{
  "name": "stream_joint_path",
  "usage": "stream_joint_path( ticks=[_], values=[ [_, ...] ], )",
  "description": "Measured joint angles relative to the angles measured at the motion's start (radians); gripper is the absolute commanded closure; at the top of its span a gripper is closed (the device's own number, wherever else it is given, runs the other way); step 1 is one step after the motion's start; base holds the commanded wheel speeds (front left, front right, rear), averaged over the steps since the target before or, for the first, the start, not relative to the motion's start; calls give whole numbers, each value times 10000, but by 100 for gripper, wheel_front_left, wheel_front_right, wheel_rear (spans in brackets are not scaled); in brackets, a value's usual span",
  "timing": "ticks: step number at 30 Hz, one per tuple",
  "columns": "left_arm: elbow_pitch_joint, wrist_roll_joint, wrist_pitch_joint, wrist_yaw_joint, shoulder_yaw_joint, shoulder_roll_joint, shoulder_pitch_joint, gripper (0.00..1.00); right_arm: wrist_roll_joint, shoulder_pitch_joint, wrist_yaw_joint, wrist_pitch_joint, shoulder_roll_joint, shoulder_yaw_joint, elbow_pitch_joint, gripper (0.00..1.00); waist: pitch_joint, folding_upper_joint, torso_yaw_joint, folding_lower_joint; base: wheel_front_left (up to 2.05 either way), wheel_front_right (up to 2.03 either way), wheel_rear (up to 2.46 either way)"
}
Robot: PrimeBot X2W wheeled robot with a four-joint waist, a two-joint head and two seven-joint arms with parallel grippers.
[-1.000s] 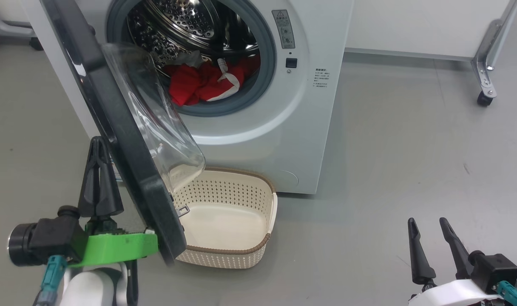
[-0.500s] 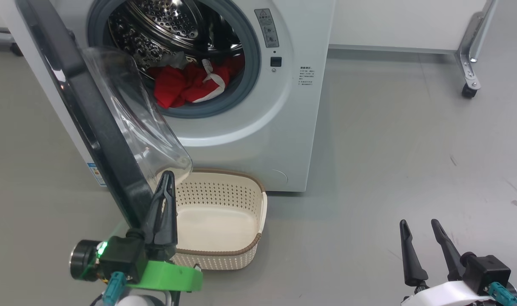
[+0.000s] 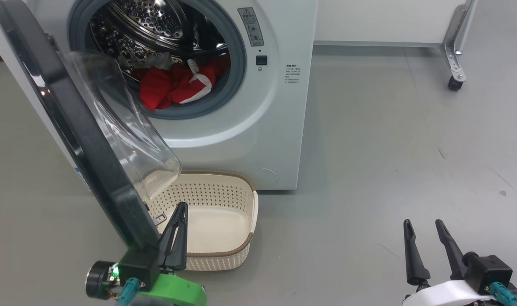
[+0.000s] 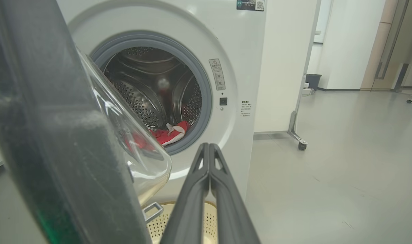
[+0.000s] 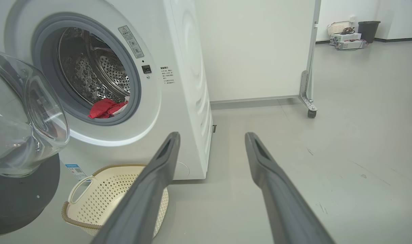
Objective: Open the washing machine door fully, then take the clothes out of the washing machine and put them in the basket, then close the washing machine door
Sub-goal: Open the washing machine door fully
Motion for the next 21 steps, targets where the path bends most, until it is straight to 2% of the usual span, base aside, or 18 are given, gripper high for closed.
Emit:
stream_joint_path(
  ticks=[13,21],
  values=[
    [838,-165,-2,2,917,-2,-14,100,-33,1,0,0,125,-81,-2,0,109,0,-74,0,0,0,0],
    [1043,-238,-2,2,936,-27,-154,100,-33,6,0,0,182,-297,-40,0,174,0,70,0,0,0,0]
  ],
)
